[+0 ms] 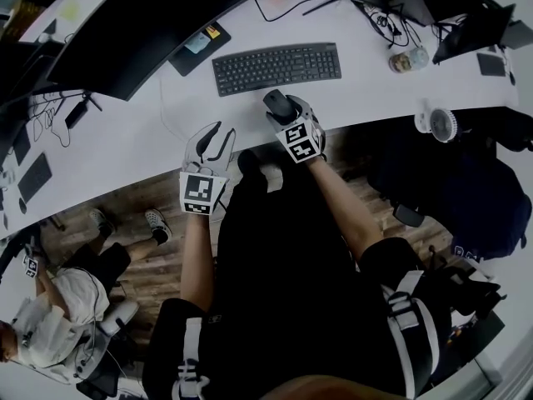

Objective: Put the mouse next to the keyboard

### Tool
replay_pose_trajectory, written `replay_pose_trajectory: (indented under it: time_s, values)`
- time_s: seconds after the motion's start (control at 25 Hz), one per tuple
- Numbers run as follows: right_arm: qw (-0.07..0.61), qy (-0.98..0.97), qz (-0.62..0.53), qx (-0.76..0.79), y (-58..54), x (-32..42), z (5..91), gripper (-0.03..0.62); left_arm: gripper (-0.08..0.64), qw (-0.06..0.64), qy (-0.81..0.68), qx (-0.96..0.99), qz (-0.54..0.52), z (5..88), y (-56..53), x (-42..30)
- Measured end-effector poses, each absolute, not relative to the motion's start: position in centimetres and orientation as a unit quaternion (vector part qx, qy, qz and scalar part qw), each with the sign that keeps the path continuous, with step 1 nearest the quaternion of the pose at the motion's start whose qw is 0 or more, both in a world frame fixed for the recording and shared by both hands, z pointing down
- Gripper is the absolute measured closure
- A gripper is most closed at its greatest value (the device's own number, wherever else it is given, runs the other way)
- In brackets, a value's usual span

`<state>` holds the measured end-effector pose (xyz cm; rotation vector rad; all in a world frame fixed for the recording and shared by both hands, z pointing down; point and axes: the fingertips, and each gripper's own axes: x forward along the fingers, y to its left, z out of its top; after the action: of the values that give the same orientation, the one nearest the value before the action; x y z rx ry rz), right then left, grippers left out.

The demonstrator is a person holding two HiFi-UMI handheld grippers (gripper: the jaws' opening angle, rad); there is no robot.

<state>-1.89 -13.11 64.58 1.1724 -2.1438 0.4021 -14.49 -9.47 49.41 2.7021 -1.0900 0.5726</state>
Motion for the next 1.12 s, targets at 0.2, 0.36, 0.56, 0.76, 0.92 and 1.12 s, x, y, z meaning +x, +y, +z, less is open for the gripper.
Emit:
replay_pose_trajectory:
  time_s: [0.2, 0.36, 0.56, 0.76, 0.92, 1.12]
  values:
    - [0.326, -0.815, 0.153, 0.454, -14.0, 1.0, 64.1, 0.293, 0.439, 0.085, -0.363, 0.908, 0.191, 49.1, -10.5, -11.9]
    - [0.325, -0.811, 0.153, 0.462, -14.8, 3.2, 63.9, 0.293, 0.44, 0.085, -0.357, 0.91, 0.192, 48.9, -11.3, -9.9]
    - [0.32, -0.808, 0.156, 0.47, -15.6, 5.5, 63.9, 0.293, 0.44, 0.085, -0.351, 0.912, 0.196, 49.1, -12.1, -7.8]
    - [0.317, -0.804, 0.159, 0.476, -16.3, 7.8, 63.9, 0.293, 0.44, 0.084, -0.348, 0.912, 0.199, 49.1, -12.8, -5.9]
    - [0.31, -0.806, 0.163, 0.478, -16.8, 9.3, 64.0, 0.293, 0.44, 0.086, -0.35, 0.911, 0.203, 49.3, -13.3, -4.7]
    - [0.309, -0.807, 0.165, 0.476, -17.4, 11.0, 64.2, 0.293, 0.441, 0.088, -0.351, 0.91, 0.203, 49.5, -13.9, -2.9]
